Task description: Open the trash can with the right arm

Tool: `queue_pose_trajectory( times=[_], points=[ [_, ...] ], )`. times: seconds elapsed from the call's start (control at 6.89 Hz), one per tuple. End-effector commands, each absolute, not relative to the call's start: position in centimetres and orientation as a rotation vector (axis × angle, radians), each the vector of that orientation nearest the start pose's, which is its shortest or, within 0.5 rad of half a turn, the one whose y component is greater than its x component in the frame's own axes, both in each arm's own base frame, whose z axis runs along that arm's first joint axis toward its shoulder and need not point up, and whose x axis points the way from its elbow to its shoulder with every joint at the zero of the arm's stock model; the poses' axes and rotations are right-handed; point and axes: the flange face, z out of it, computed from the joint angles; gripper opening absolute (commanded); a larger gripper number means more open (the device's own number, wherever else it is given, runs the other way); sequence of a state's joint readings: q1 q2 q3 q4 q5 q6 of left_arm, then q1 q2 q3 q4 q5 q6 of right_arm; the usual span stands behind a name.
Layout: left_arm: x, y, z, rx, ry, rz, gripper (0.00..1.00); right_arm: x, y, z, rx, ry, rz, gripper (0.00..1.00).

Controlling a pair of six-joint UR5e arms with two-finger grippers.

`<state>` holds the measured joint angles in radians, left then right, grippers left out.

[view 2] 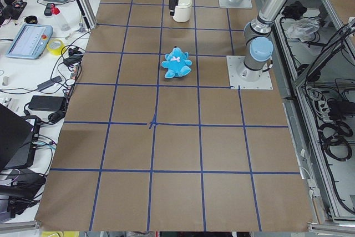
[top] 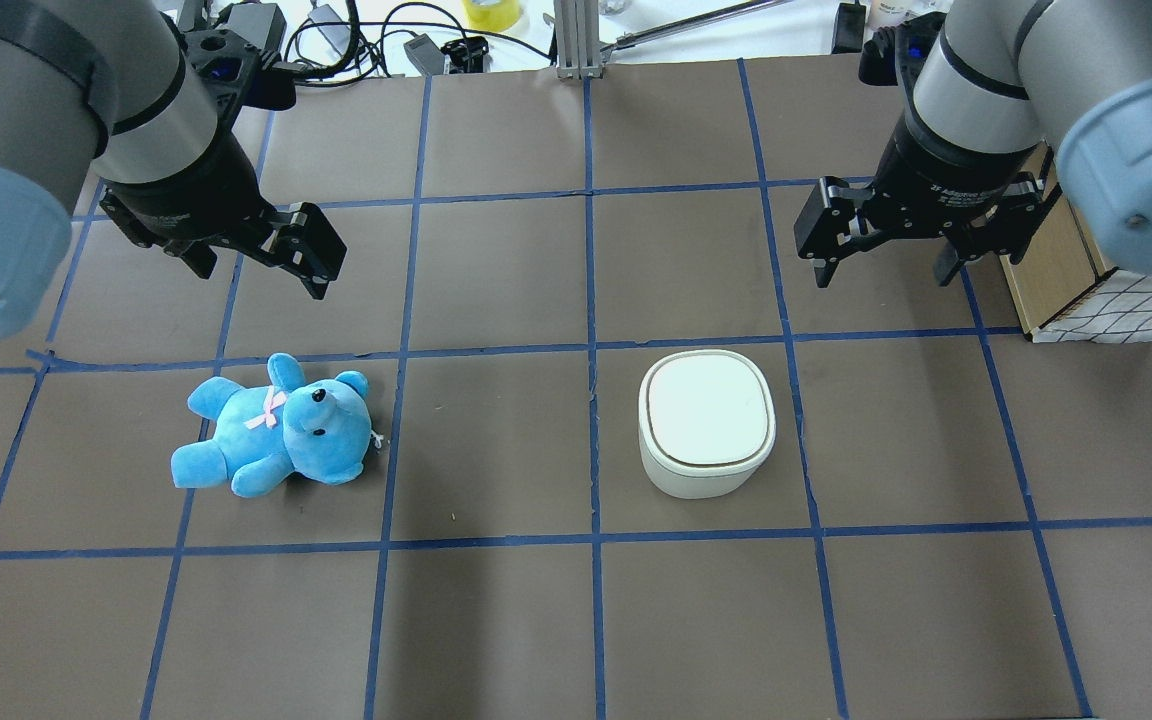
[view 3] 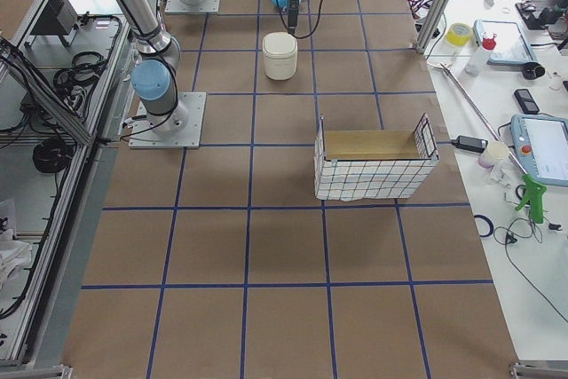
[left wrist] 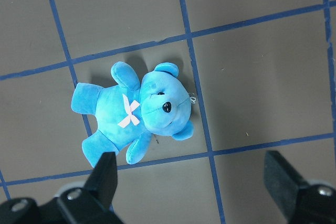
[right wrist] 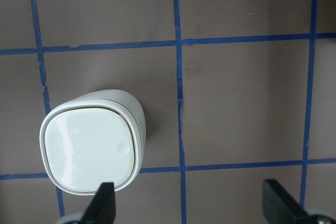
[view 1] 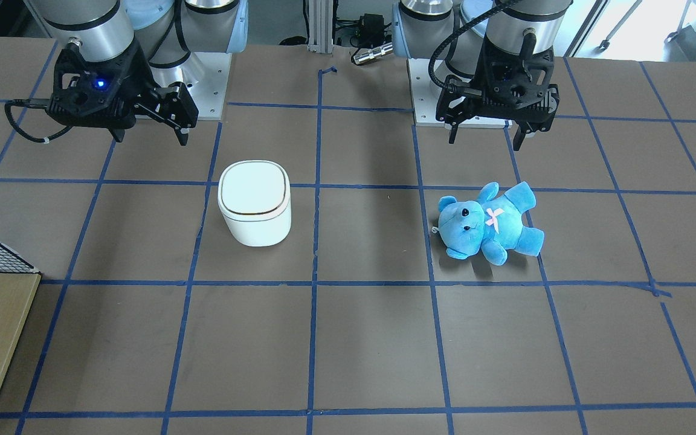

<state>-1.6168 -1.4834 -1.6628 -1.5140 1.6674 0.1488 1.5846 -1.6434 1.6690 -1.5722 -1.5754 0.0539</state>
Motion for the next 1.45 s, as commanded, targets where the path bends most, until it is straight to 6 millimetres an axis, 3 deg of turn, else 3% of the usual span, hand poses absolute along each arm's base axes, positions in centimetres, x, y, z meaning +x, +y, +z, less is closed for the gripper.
queue_pose_trajectory(
  times=[0.0,1.16,1.31],
  points=[
    [-14.47,-45.36,49.03,0.292,3.028,-0.072,1.0,13.9,-45.7,47.43,0.065,3.148,0.036,1.0],
    [-14.47,-45.36,49.03,0.292,3.028,-0.072,1.0,14.11,-45.45,47.38,0.179,3.144,0.043,1.0],
    [-14.47,-45.36,49.03,0.292,3.028,-0.072,1.0,14.21,-45.46,47.35,0.176,3.141,0.038,0.89]
  ],
)
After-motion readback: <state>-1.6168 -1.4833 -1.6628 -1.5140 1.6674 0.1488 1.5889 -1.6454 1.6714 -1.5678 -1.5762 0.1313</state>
